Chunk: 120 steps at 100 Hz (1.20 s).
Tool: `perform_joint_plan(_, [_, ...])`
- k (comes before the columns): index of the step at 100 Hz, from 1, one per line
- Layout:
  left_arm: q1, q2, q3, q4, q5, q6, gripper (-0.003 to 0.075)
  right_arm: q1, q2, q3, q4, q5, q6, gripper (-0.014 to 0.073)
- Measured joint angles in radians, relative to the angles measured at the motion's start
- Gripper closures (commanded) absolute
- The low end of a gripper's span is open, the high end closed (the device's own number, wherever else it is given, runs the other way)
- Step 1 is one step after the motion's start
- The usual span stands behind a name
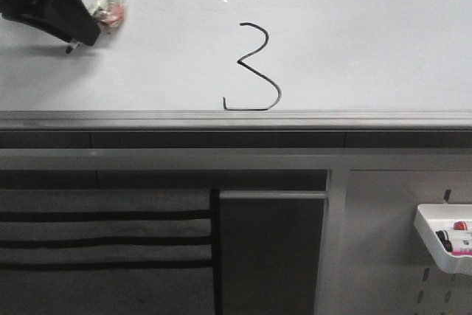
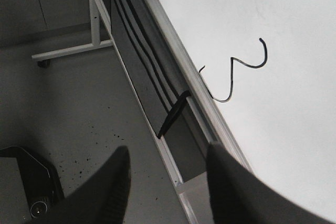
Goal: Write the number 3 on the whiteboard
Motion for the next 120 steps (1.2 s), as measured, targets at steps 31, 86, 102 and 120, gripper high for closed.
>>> perform_joint_plan(31, [0.033, 0.022, 0.000, -0.039, -0.002, -0.015, 0.0741, 0.000, 0.000, 0.000, -0.001, 0.009, 0.002, 0.0299])
perform_joint_plan(86, [0.035, 0.024, 0.000, -0.055, 0.007, -0.022, 0.0606, 0.000, 0.000, 0.000, -0.002, 0.016, 0.027, 0.0299])
perform_joint_plan(102, [0.035, 0.026, 0.000, -0.059, 0.007, -0.024, 0.0470, 0.000, 0.000, 0.000, -0.002, 0.016, 0.033, 0.0299])
perform_joint_plan(120, [0.035, 0.026, 0.000, -0.062, 0.029, -0.024, 0.0404, 0.000, 0.000, 0.000, -0.002, 0.018, 0.036, 0.0299])
